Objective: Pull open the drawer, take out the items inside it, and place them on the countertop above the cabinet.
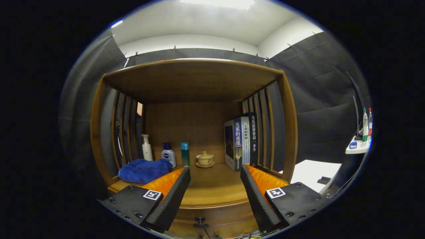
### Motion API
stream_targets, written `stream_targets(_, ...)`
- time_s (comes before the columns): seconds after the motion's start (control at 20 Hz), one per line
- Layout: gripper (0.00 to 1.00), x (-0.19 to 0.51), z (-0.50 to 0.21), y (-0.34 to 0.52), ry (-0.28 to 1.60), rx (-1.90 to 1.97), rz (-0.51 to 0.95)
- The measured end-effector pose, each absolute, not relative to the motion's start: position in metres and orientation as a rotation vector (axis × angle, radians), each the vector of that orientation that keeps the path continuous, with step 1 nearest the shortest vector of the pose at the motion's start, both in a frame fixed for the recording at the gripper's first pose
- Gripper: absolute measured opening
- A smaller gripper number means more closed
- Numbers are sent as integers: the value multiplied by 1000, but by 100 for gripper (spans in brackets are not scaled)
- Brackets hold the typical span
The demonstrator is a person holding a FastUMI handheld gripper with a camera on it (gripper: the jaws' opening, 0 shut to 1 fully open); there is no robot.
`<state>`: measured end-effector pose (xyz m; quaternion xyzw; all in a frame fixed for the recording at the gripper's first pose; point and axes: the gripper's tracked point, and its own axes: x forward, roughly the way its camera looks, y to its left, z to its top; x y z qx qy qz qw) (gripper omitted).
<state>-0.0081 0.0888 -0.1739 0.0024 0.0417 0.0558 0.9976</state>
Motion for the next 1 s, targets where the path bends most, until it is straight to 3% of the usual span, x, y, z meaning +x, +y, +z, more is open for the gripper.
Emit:
stream_targets(0.75, 98, -19, -364, 101, 356, 39, 151)
stream_targets(1.0, 83, -23, -383, 107, 384, 101, 175)
